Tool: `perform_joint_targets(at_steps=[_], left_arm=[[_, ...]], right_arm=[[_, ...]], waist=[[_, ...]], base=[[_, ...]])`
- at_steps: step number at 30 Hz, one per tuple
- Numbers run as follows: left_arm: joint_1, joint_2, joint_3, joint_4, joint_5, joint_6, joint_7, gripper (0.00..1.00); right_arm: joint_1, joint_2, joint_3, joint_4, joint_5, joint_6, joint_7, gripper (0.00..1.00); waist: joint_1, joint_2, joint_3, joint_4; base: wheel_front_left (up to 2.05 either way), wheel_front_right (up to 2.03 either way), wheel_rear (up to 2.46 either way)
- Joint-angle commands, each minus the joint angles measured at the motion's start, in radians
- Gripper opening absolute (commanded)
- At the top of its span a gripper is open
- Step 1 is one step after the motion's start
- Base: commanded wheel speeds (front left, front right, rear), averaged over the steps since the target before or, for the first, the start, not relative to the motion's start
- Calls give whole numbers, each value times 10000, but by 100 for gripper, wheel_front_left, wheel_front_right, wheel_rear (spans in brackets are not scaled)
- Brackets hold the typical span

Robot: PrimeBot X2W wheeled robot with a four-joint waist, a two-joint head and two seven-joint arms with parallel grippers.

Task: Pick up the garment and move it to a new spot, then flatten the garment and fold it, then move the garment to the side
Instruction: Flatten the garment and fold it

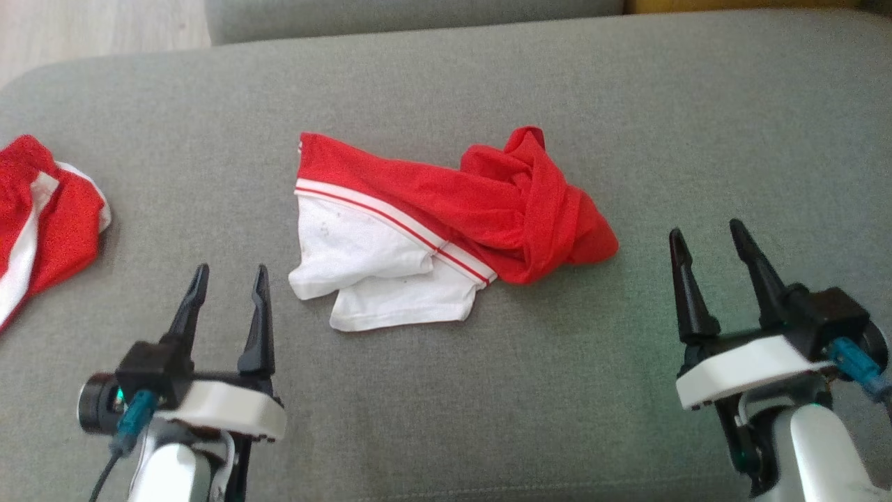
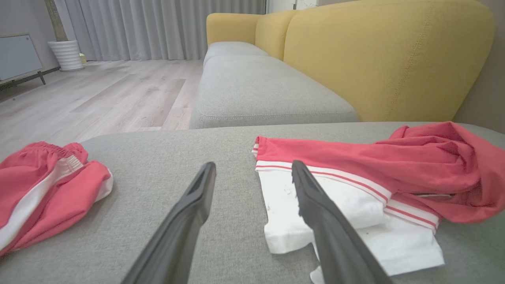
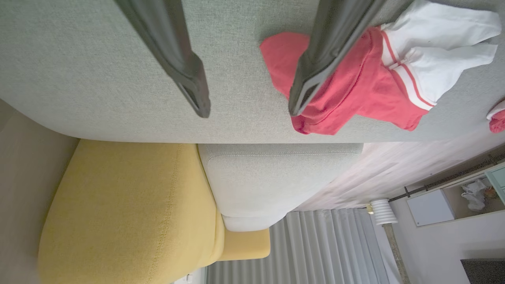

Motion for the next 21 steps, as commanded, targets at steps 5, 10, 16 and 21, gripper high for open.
perform_joint_targets(at_steps=[5,10,16,21], left_arm=[[387,11,142,-438,39,127,-119,100],[842,-12,68,-738,46,293,39,100],[984,56,-1,-1034,41,340,220,100],[975,90,-22,-1153,10,378,278,100]], right_arm=[[266,-37,354,-503,-38,77,174,100],[553,-37,413,-676,10,77,212,100],[660,-37,486,-885,32,77,312,100],[688,-37,493,-950,64,77,351,100]], waist=[[1,0,-603,38],[1,0,-859,34],[1,0,-920,45],[1,0,-876,40]], base=[[0,0,0],[0,0,0],[0,0,0],[0,0,0]])
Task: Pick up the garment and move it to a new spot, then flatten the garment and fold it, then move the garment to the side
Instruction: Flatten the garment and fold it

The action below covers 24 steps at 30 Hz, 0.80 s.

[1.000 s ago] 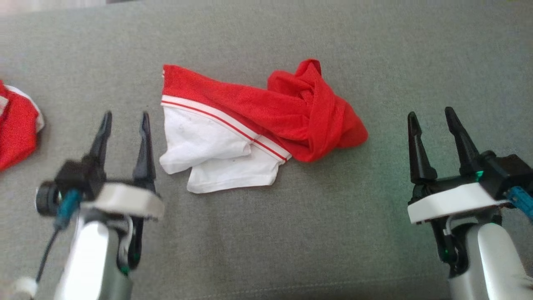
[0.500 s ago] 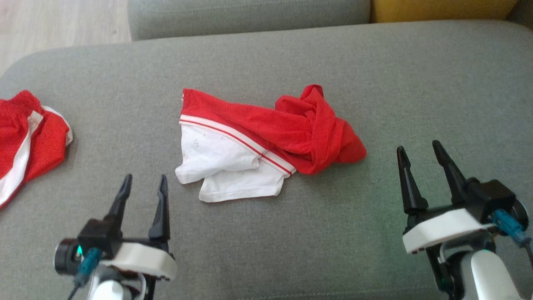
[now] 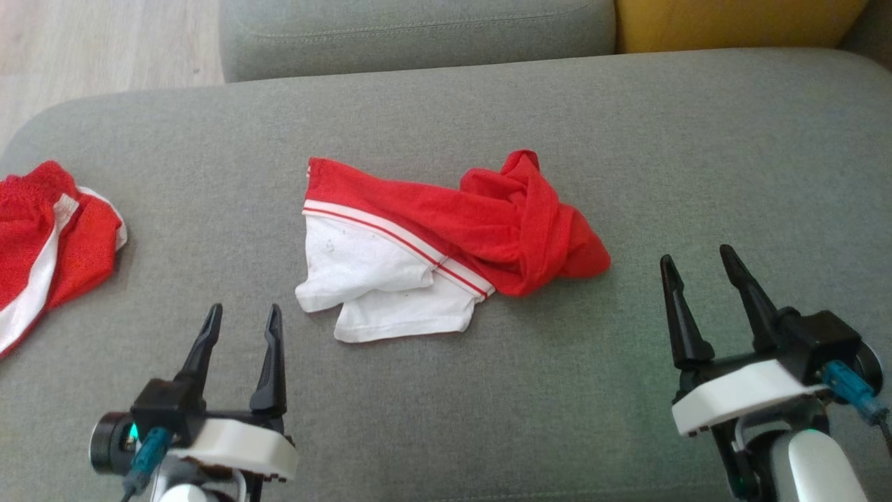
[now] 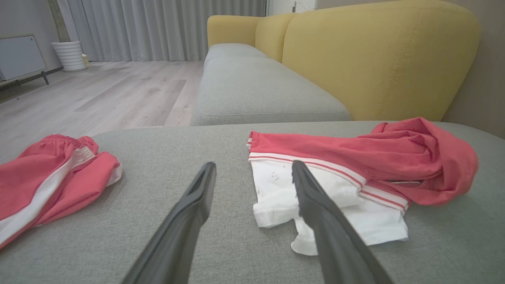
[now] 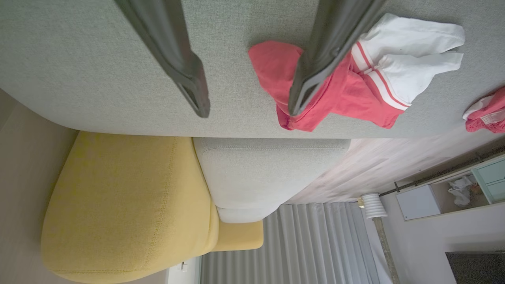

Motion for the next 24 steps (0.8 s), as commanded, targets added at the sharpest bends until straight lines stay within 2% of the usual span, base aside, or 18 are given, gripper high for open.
perform_joint_targets(at_steps=[1,12,20,24], left_arm=[[-311,124,263,-411,8,58,6,100],[-654,139,86,-521,-10,36,17,100],[-1486,-7,-198,-384,1,-125,-121,100],[-1911,-117,-354,-221,1,-204,-232,100]], right_arm=[[-161,-39,249,-402,93,75,19,100],[-482,-39,322,-114,145,75,102,100],[-2065,-148,941,891,68,75,239,100],[-3242,-390,1434,1839,165,75,536,100]], waist=[[1,0,20,-1],[1,0,380,194],[1,0,1196,789],[1,0,1606,1111]], base=[[0,0,0],[0,0,0],[0,0,0],[0,0,0]])
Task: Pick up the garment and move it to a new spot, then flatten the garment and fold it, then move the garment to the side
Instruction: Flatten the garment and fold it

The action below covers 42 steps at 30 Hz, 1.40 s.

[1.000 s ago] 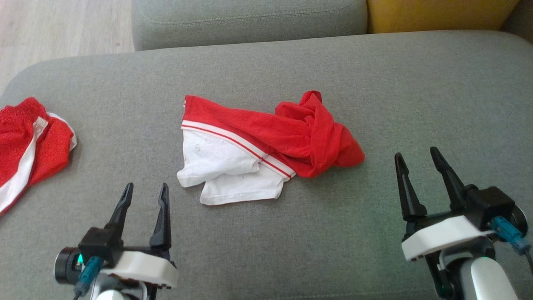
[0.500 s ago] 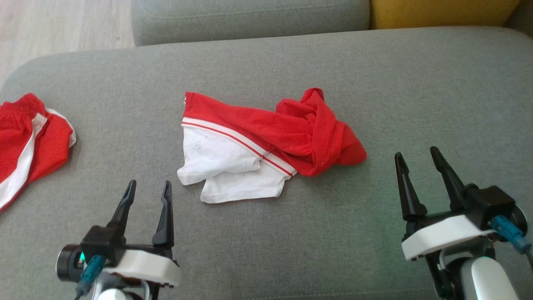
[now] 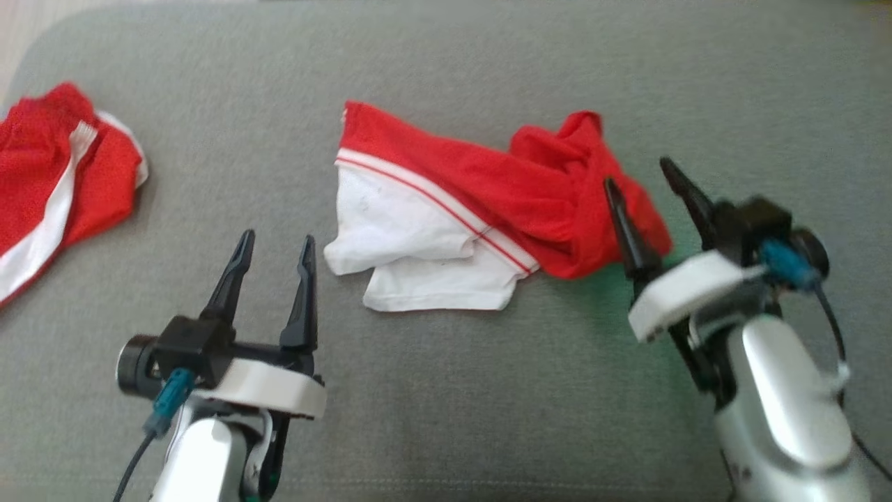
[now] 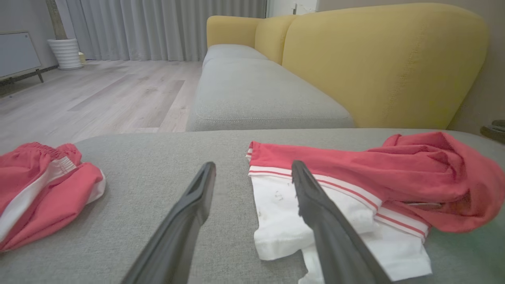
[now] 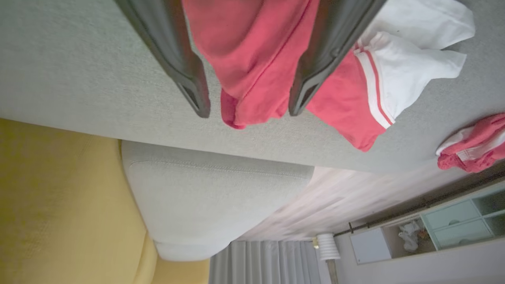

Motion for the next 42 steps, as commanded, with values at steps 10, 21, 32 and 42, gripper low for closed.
perform_joint_targets(at_steps=[10,21,32,42], left_arm=[[-770,-154,117,134,-22,-77,-209,100],[-822,-204,191,36,44,-110,-225,100],[-723,-203,309,27,111,-138,-226,100],[-512,-55,551,-21,118,-43,-227,100]], right_arm=[[-1819,-258,409,1597,451,75,1541,33],[-906,202,-1496,1034,1550,75,703,0],[671,333,-2346,1926,3444,75,-580,100],[957,335,-2596,656,1923,75,-1745,100]], waist=[[0,0,559,457],[0,0,555,43],[0,0,486,-203],[0,0,218,-470]], base=[[0,0,0],[0,0,0],[0,0,0],[0,0,0]])
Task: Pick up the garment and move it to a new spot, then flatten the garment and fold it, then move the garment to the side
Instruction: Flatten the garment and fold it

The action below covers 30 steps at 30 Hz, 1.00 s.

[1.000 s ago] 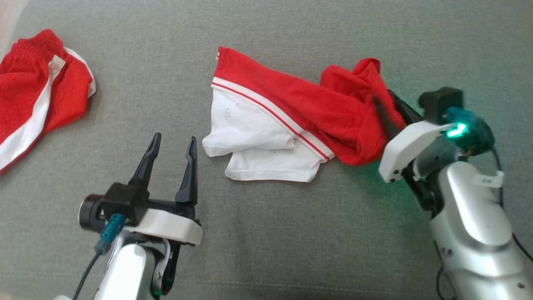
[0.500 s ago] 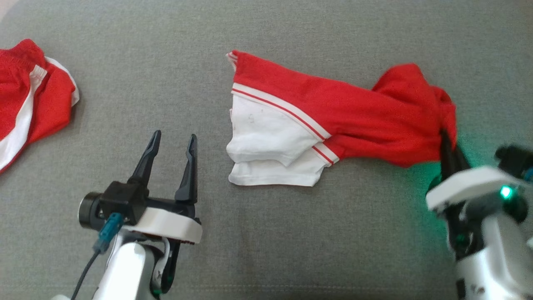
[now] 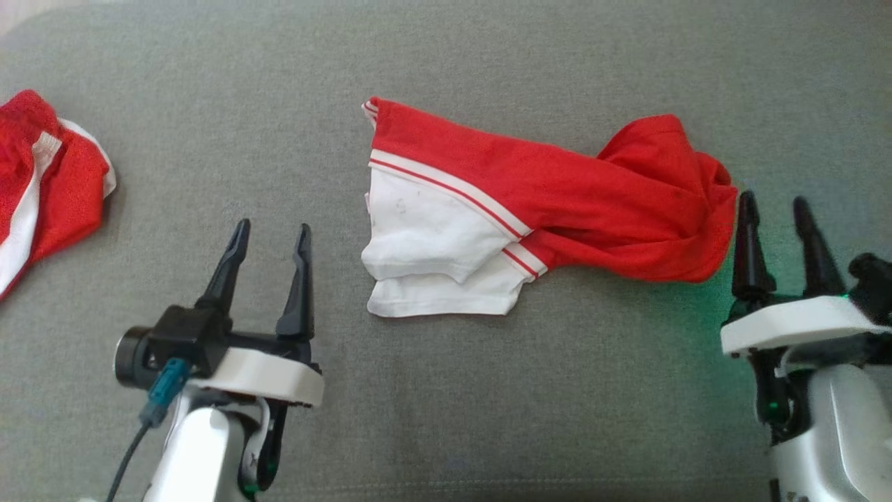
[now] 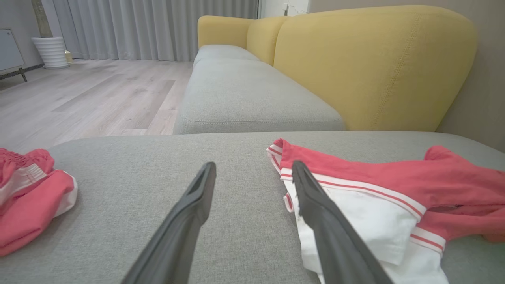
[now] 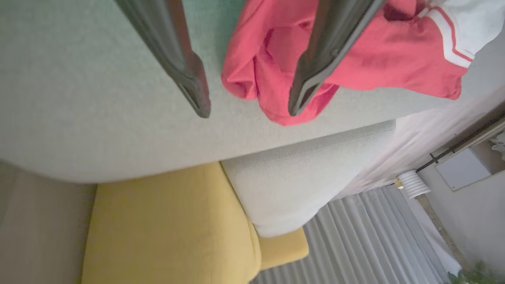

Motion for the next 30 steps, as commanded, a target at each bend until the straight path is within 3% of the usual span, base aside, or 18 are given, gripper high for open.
perform_joint_targets(at_steps=[1,8,12,30], left_arm=[[-113,157,452,-385,89,53,-121,100],[255,312,604,-388,60,182,-122,100],[468,398,534,-337,75,179,-65,100],[986,521,404,-495,-69,333,164,100]], right_arm=[[103,-35,176,-602,-338,75,-122,100],[641,-73,918,-2701,-1776,75,49,100],[1100,-114,1410,-3290,-1918,75,380,100],[2021,-75,1752,-3954,-1849,75,830,100]], waist=[[0,0,-83,-55],[0,0,-574,-210],[0,0,-810,-294],[0,0,-1092,-428]], base=[[0,0,0],[0,0,0],[0,0,0],[0,0,0]])
